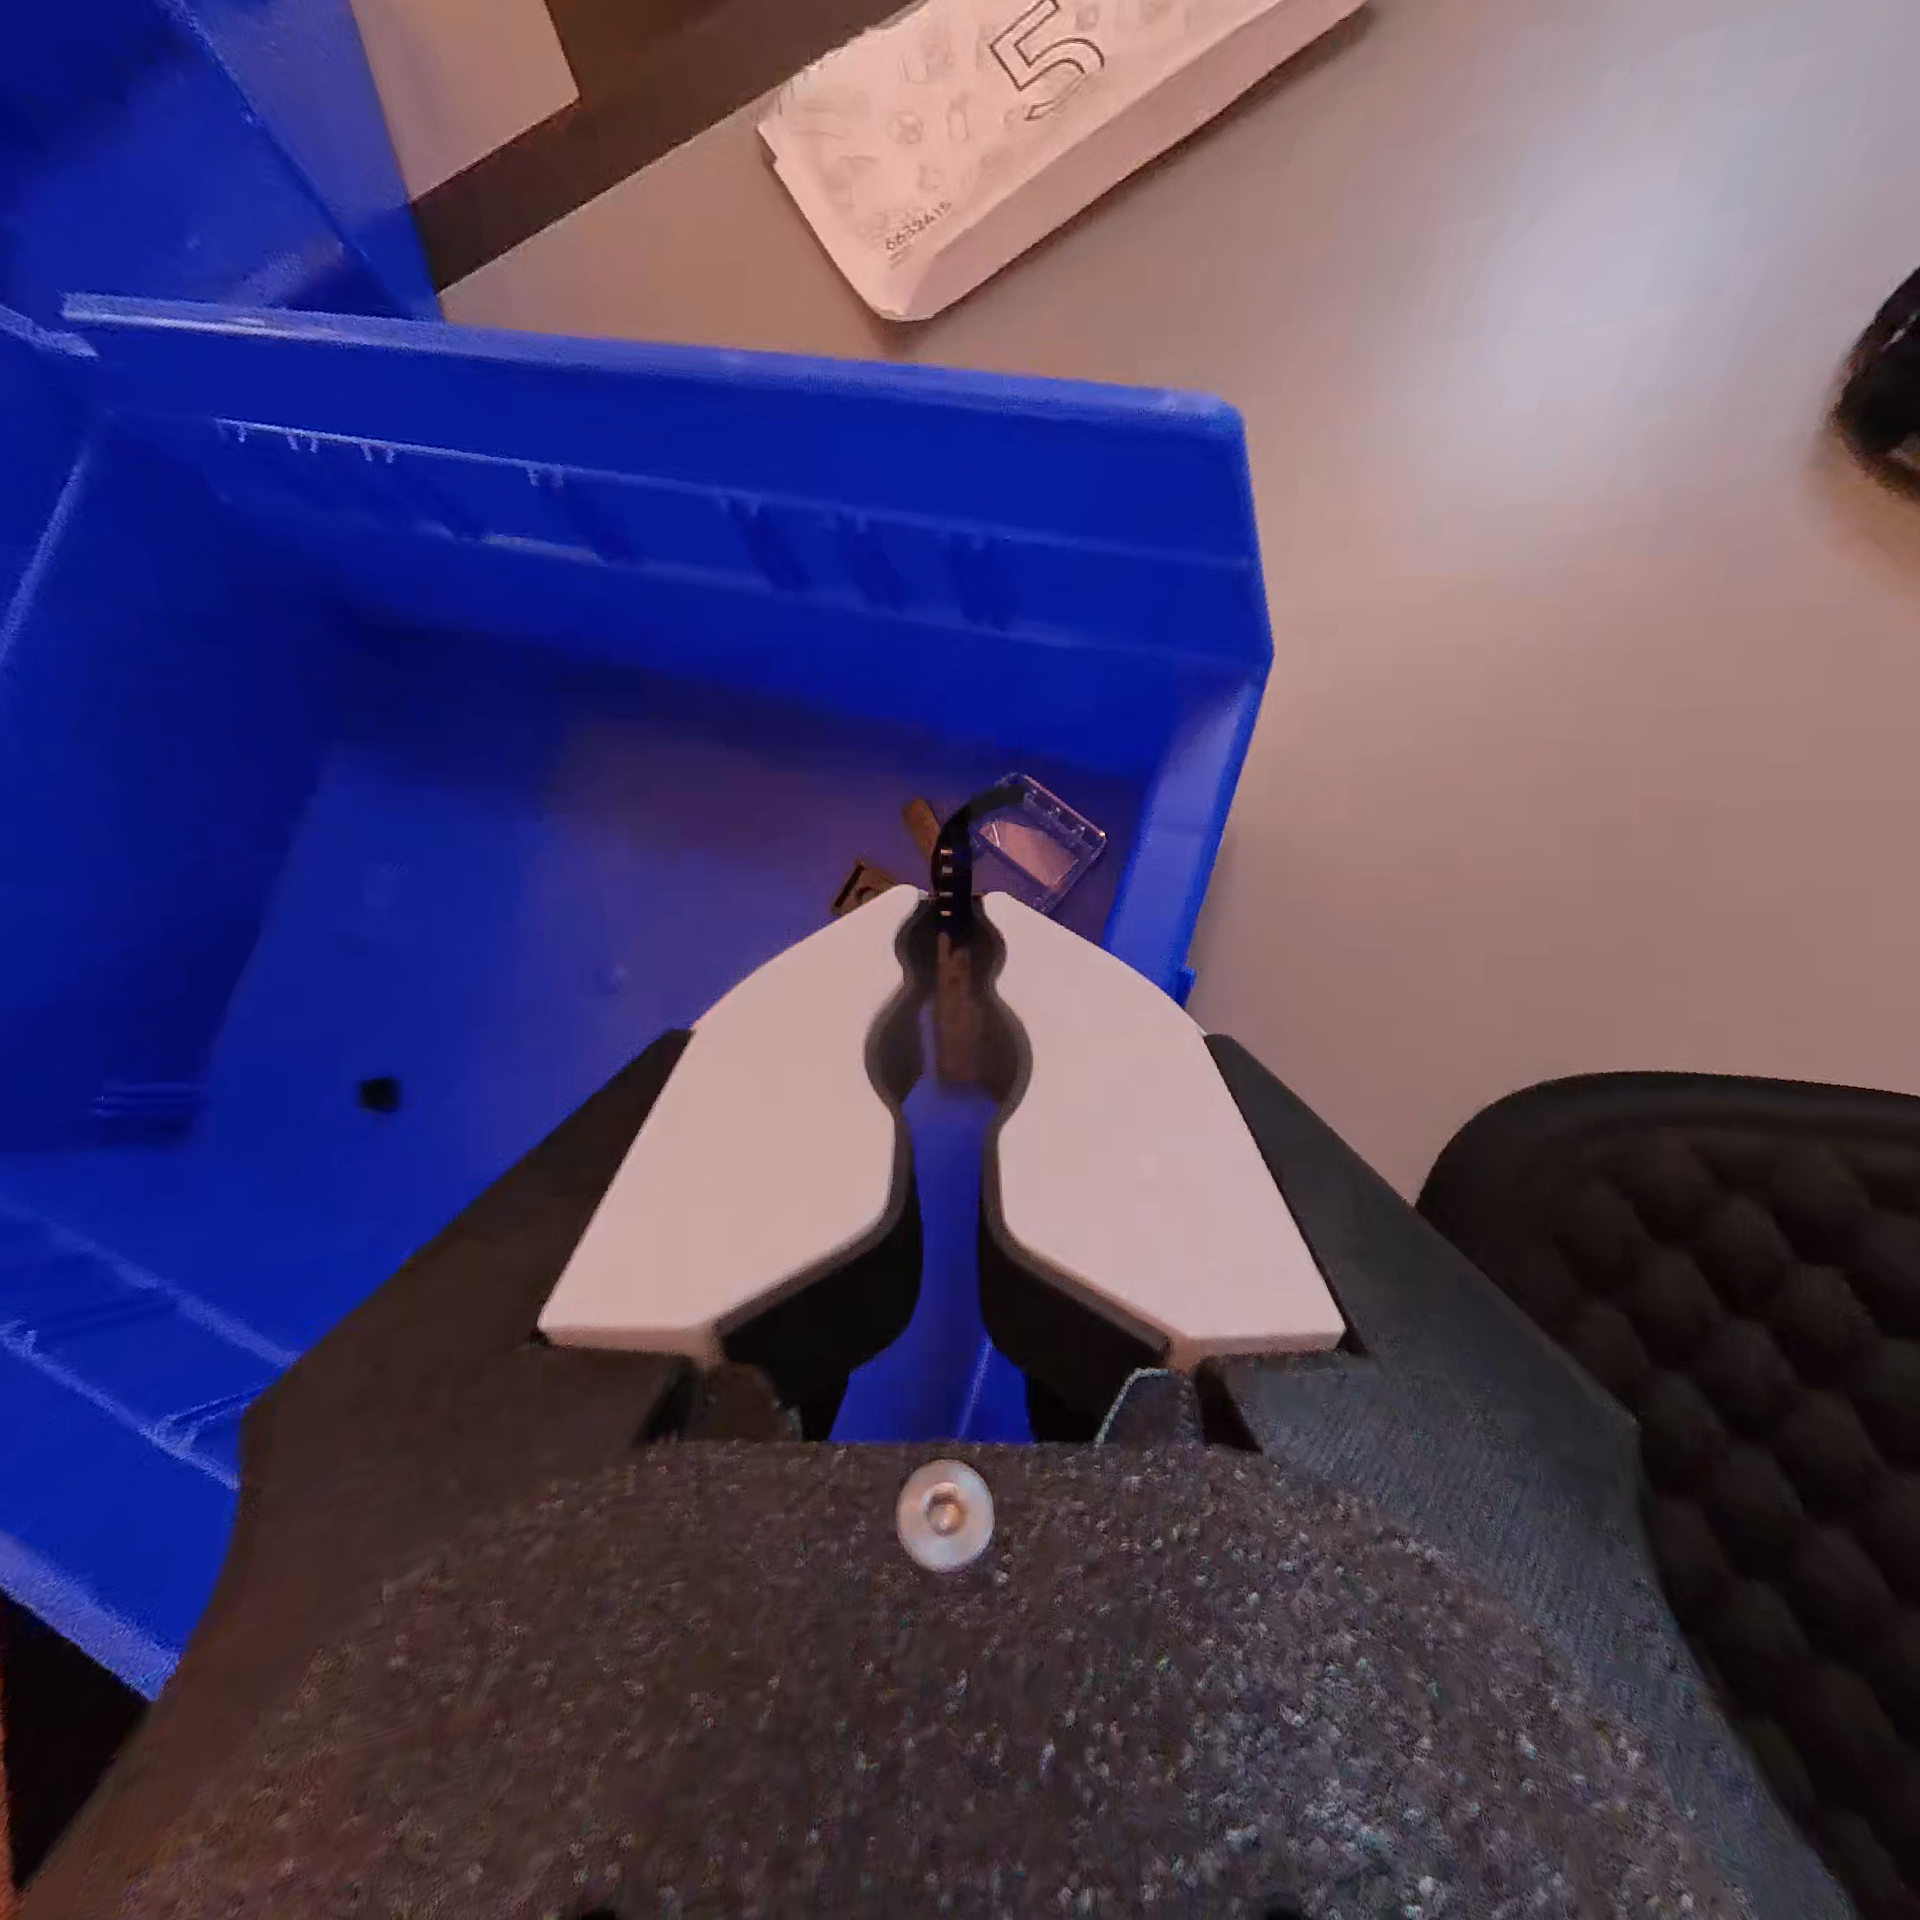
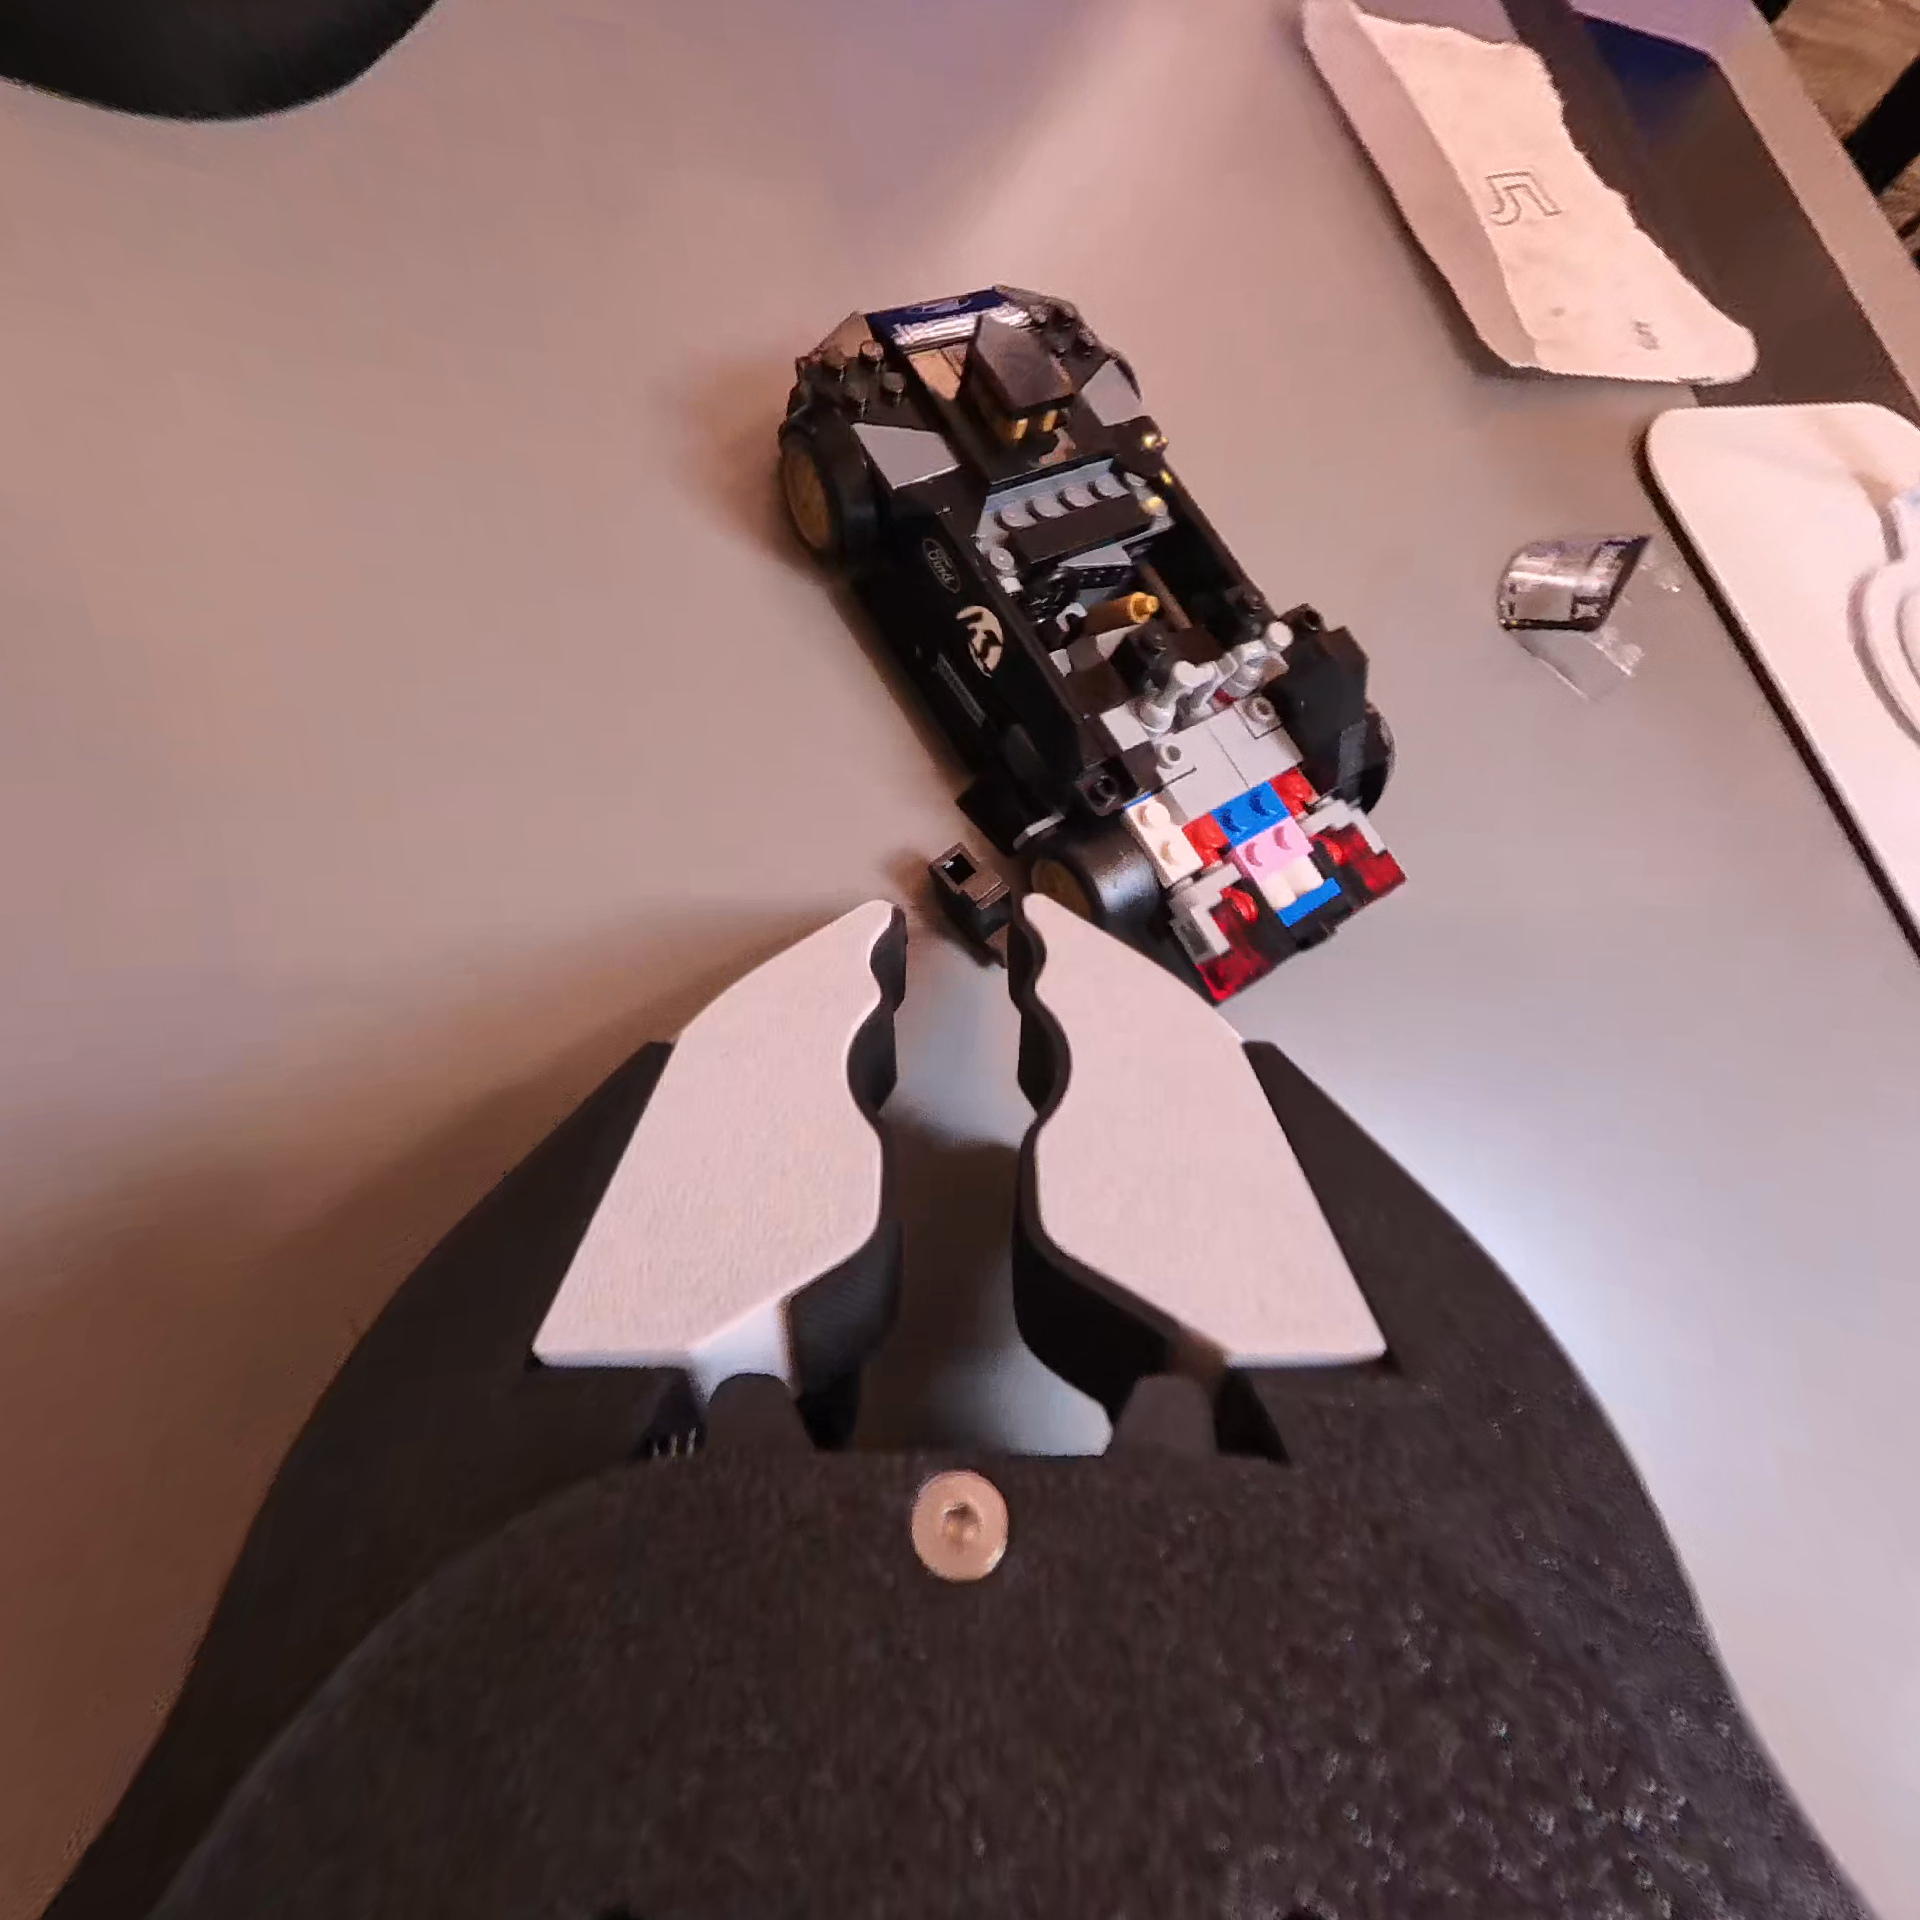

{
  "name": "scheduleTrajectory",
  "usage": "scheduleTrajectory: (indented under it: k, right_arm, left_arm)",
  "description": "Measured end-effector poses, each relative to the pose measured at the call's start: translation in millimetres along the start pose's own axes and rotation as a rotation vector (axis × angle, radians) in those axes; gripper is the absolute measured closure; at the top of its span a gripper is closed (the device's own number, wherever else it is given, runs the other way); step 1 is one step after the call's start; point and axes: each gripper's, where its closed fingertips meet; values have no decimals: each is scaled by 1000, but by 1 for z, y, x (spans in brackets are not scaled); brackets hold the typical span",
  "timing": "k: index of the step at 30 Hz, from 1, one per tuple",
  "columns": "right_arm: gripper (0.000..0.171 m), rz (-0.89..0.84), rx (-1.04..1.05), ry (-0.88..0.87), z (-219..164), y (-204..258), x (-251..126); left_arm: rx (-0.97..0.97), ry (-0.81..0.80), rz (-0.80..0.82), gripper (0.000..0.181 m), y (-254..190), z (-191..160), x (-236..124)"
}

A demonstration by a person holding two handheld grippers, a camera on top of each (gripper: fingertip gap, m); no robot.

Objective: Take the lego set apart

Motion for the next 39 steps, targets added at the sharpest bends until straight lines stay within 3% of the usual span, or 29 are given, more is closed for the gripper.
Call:
scheduleTrajectory:
  k: [6,9,14,18,21,24,29,33,39]
  right_arm:
    - [153,43,-36,39,-3,-1,9]
    - [160,55,-41,40,-2,1,8]
    - [162,49,29,-37,12,9,2]
    - [162,91,371,-371,74,19,-15]
    - [162,81,588,-611,112,14,-34]
    - [162,40,689,-754,126,10,-48]
    - [162,123,931,-904,130,1,-60]
    - [163,173,1009,-884,122,0,-56]
    - [163,217,942,-757,110,12,-42]
  left_arm:
    - [-52,-58,-10,132,-5,13,-1]
    - [-21,-194,-5,132,-18,42,-6]
    - [95,-454,-448,152,-152,100,-8]
    - [230,-528,-713,150,-255,113,4]
    - [186,-597,-862,149,-301,129,0]
    - [88,-666,-907,152,-318,157,-1]
    - [129,-763,-829,166,-325,177,6]
    - [85,-744,-823,173,-321,171,10]
    - [106,-687,-861,173,-319,150,12]
Point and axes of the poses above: each gripper's, where its closed fingertips meet, x out along the fingers, z out of its top, y = z × x across the jaws, and after that the axes turned 15 degrees about -y, right-handed
